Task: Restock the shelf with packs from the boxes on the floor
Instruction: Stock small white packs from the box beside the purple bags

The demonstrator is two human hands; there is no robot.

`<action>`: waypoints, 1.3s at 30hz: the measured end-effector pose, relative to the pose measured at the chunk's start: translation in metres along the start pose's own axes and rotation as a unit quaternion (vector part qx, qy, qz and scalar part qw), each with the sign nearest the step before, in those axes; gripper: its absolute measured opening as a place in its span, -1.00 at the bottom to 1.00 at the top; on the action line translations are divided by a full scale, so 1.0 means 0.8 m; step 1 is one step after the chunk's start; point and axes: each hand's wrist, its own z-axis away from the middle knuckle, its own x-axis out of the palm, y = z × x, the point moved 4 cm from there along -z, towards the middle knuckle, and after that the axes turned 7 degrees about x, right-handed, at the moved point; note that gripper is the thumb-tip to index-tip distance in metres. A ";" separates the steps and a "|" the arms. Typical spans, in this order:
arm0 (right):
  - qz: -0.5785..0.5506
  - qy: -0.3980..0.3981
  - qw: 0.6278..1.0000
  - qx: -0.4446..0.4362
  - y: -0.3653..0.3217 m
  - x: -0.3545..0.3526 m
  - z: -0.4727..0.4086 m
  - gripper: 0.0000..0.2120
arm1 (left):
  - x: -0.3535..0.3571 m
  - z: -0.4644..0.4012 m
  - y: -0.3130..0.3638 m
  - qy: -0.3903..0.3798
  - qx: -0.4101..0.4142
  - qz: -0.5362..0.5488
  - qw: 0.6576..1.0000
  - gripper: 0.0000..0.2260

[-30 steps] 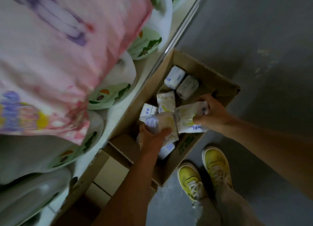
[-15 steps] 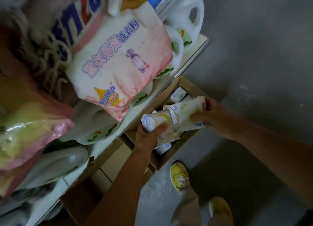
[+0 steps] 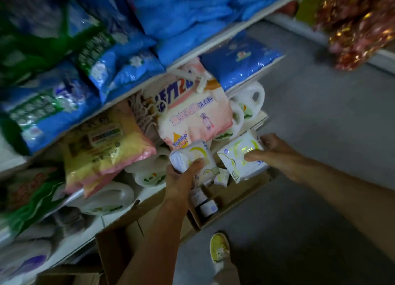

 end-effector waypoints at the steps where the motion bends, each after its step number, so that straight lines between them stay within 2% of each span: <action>1: 0.014 -0.021 1.000 -0.012 -0.020 -0.001 0.014 -0.68 | -0.005 0.017 0.017 -0.005 0.011 0.005 1.000 -0.55; 3: 0.030 -0.042 0.998 -0.031 -0.052 -0.002 0.036 -0.52 | -0.010 0.049 0.044 -0.024 0.016 0.009 1.000 -0.42; 5: 0.018 -0.041 0.997 -0.060 -0.090 -0.004 0.061 -0.49 | -0.019 0.083 0.074 -0.030 0.022 0.034 0.999 -0.28; 7: -0.017 -0.017 0.996 -0.089 -0.125 -0.004 0.090 -0.47 | -0.027 0.115 0.098 -0.042 0.038 0.052 0.997 -0.23; 9: -0.043 0.018 0.991 -0.125 -0.154 -0.002 0.114 -0.43 | -0.029 0.146 0.120 -0.060 0.050 0.050 0.996 -0.27; 12: -0.081 0.014 0.983 -0.161 -0.189 0.013 0.157 -0.40 | -0.035 0.194 0.151 -0.056 0.066 0.063 0.994 -0.35; 15: -0.076 -0.036 0.978 -0.189 -0.212 0.032 0.197 -0.39 | -0.049 0.226 0.174 -0.027 0.073 0.076 0.994 -0.29; 18: -0.050 -0.084 0.970 -0.222 -0.232 0.046 0.233 -0.50 | -0.071 0.256 0.194 -0.002 0.101 0.099 0.990 -0.50; 20: -0.038 -0.116 0.967 -0.224 -0.245 0.058 0.255 -0.48 | -0.086 0.278 0.207 0.012 0.114 0.113 0.987 -0.54; 24: -0.015 -0.175 0.959 -0.224 -0.275 0.092 0.298 -0.39 | -0.123 0.318 0.227 0.042 0.136 0.141 0.980 -0.45; 26: -0.001 -0.190 0.951 -0.243 -0.294 0.114 0.317 -0.42 | -0.145 0.336 0.235 0.058 0.148 0.148 0.976 -0.37; 31: 0.045 -0.196 0.934 -0.294 -0.339 0.181 0.361 -0.36 | -0.209 0.380 0.257 0.105 0.182 0.176 0.962 -0.50; 33: 0.068 -0.199 0.927 -0.311 -0.355 0.206 0.373 -0.29 | -0.237 0.397 0.264 0.126 0.197 0.173 0.957 -0.64; 35: 0.076 -0.207 0.921 -0.321 -0.368 0.232 0.382 -0.22 | -0.268 0.412 0.268 0.137 0.203 0.185 0.952 -0.65; 39: 0.102 -0.259 0.897 -0.343 -0.392 0.305 0.415 -0.31 | -0.339 0.435 0.278 0.177 0.216 0.212 0.937 -0.63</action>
